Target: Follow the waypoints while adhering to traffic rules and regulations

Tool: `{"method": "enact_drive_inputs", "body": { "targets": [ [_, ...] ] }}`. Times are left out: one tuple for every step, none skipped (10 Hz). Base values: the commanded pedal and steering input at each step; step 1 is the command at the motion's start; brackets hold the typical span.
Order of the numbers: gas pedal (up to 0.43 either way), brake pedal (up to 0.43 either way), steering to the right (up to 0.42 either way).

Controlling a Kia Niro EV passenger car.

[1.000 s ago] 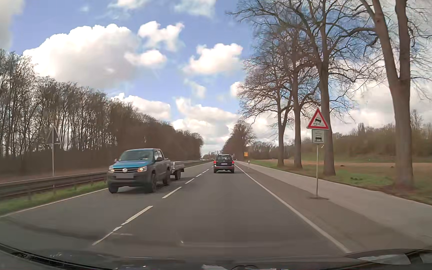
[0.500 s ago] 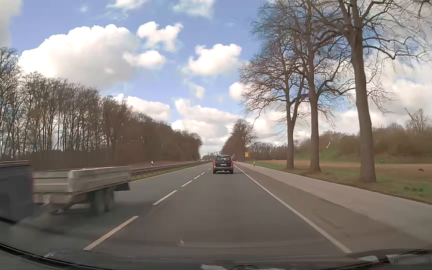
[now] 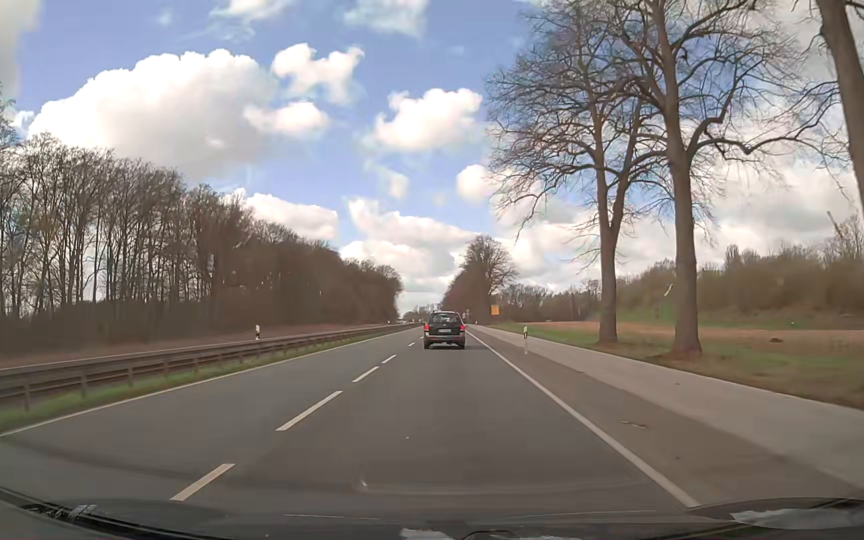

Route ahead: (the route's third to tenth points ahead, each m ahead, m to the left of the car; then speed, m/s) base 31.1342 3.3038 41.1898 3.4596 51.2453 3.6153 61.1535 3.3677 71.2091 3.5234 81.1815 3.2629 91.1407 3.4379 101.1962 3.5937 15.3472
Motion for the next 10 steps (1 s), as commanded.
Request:
{"method": "enact_drive_inputs", "body": {
  "targets": [
    [0.248, 0.000, 0.001],
    [0.240, 0.000, 0.001],
    [0.240, 0.000, 0.000],
    [0.228, 0.000, 0.001],
    [0.228, 0.000, 0.001],
    [0.220, 0.000, 0.001],
    [0.220, 0.000, 0.001],
    [0.209, 0.000, 0.001],
    [0.197, 0.000, 0.001],
    [0.197, 0.000, 0.000]
  ]
}}
